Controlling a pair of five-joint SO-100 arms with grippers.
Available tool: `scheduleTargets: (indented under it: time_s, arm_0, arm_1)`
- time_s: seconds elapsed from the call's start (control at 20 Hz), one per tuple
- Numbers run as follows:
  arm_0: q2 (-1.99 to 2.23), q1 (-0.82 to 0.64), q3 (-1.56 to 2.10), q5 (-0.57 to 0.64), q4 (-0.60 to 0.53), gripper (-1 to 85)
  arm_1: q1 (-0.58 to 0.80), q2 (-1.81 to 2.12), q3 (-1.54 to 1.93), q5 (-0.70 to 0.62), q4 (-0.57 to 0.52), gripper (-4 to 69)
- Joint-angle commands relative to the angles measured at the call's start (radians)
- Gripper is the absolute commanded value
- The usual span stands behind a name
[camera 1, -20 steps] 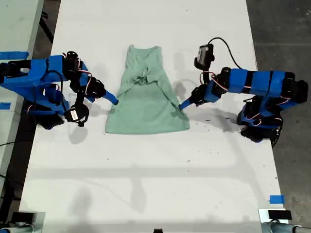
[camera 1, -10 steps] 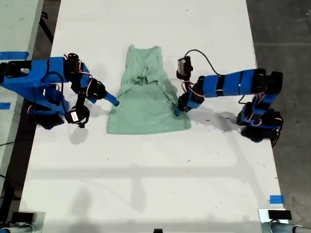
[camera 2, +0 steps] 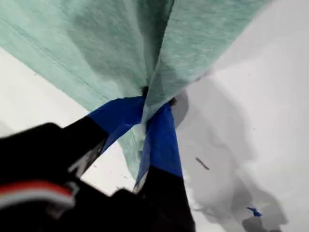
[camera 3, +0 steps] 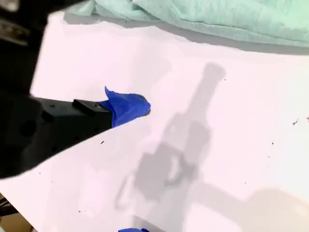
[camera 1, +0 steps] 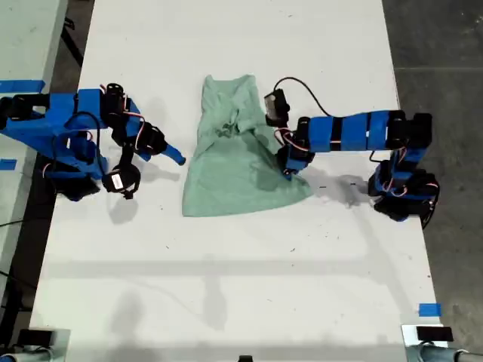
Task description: Fold tshirt
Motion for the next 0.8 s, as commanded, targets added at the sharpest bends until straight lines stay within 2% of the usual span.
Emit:
scheduleTargets:
  time_s: [0.0, 0.05, 0.1, 0.3, 0.45, 0.5, 0.55, 0.65, 0.75]
  arm_0:
    - [-0.008, 0.018, -0.008, -0.011, -0.023, 32.7]
    - [-0.014, 0.017, -0.009, -0.009, -0.026, 32.7]
    - [-0.018, 0.018, -0.012, -0.012, -0.026, 32.7]
    - [-0.02, 0.026, -0.011, -0.015, -0.029, 32.6]
    - [-0.02, 0.028, -0.011, -0.015, -0.029, 32.7]
    - [-0.02, 0.028, -0.009, -0.015, -0.029, 32.7]
    - [-0.02, 0.028, -0.009, -0.015, -0.028, 32.7]
    - [-0.02, 0.029, -0.009, -0.015, -0.025, 32.8]
    - [-0.021, 0.029, -0.008, -0.015, -0.021, 32.8]
  arm_1:
    - [-0.061, -0.06, -0.318, 0.034, 0.094, -1.7]
    - [-0.075, -0.107, -0.425, 0.055, 0.104, -1.7]
    - [-0.078, -0.124, -0.468, 0.08, 0.057, -1.7]
    - [-0.081, -0.143, -0.419, 0.204, -0.199, -1.7]
    - [-0.061, -0.224, -0.33, 0.247, -0.336, -0.5]
    - [-0.057, -0.29, -0.342, 0.256, -0.337, 2.5]
    - [-0.054, -0.373, -0.382, 0.259, -0.318, 15.6]
    - [-0.064, -0.469, -0.486, 0.262, -0.23, 33.3]
    - [-0.078, -0.411, -0.517, 0.261, -0.166, 34.3]
